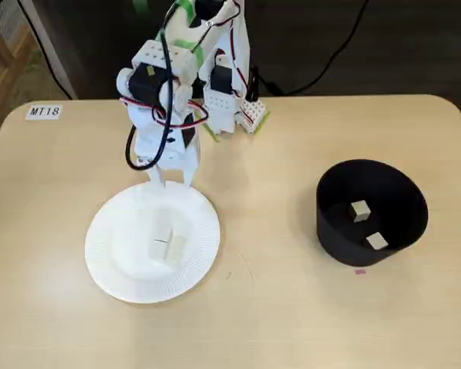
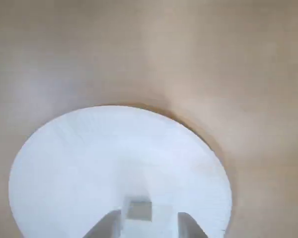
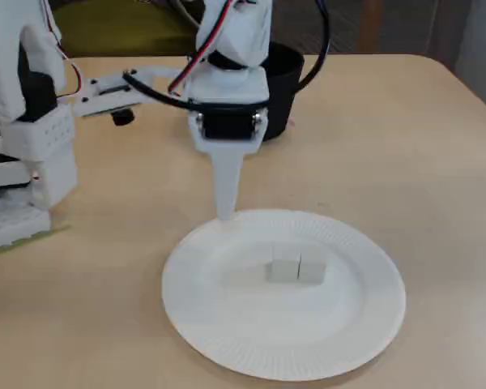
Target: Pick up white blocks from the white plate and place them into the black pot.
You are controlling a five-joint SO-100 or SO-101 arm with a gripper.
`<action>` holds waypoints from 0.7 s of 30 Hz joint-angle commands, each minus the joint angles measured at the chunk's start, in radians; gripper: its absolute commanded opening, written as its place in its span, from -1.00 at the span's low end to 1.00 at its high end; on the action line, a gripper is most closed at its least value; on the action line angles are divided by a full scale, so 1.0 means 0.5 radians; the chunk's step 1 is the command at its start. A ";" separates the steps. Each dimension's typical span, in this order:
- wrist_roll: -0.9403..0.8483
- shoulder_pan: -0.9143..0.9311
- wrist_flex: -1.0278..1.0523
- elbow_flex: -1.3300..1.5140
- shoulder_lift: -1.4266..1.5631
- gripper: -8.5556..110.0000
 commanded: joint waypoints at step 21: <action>0.233 -0.077 0.006 -0.693 -0.690 -0.42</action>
